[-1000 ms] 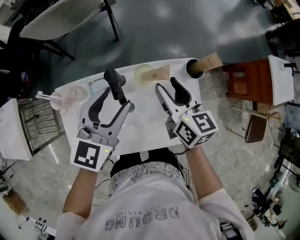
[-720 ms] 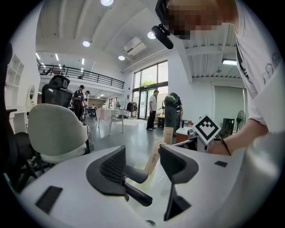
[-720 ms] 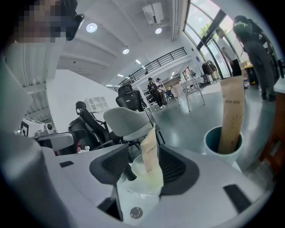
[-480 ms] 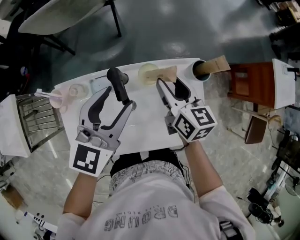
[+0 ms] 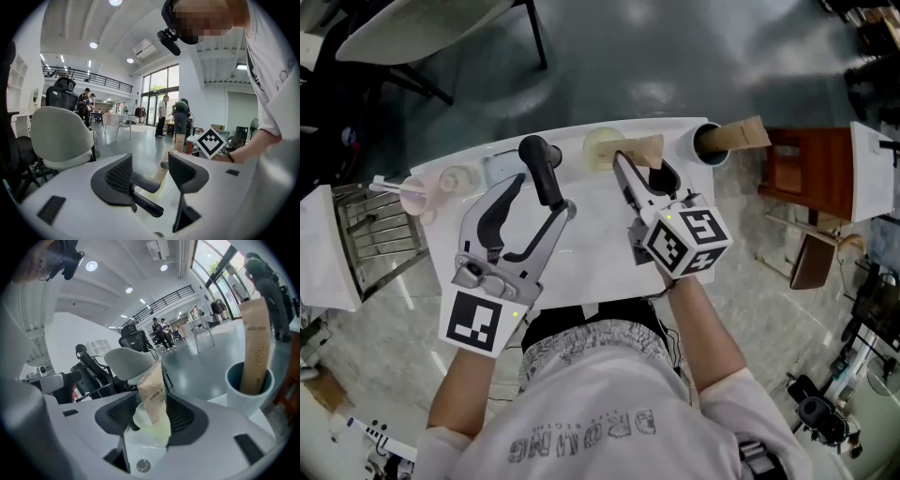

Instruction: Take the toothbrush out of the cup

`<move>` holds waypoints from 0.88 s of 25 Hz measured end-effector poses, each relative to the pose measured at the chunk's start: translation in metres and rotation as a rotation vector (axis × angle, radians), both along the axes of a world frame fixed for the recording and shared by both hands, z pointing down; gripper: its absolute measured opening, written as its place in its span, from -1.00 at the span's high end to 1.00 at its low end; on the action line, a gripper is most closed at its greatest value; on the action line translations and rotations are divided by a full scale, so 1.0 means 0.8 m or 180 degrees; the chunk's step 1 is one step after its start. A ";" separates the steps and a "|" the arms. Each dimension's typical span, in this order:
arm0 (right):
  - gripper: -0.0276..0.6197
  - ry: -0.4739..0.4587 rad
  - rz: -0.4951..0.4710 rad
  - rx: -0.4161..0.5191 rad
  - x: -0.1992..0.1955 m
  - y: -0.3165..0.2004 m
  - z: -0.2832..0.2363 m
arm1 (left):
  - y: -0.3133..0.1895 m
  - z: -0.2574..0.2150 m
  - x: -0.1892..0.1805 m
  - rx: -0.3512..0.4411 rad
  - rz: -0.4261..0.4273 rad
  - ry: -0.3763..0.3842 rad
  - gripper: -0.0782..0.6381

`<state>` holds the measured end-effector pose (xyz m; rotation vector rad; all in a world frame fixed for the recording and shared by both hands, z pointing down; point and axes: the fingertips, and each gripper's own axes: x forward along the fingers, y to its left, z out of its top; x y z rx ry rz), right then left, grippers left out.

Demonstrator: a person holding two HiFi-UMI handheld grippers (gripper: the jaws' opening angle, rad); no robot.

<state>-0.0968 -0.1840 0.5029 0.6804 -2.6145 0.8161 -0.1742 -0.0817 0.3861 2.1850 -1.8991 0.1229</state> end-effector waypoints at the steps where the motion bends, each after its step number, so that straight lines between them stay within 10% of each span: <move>1: 0.26 0.0005 0.0005 -0.0004 -0.001 0.000 0.001 | 0.000 0.000 -0.001 -0.0001 -0.0001 0.0002 0.09; 22: 0.62 0.0101 0.0143 0.0068 0.001 -0.005 0.006 | 0.008 -0.001 -0.006 -0.0004 -0.0016 0.0001 0.09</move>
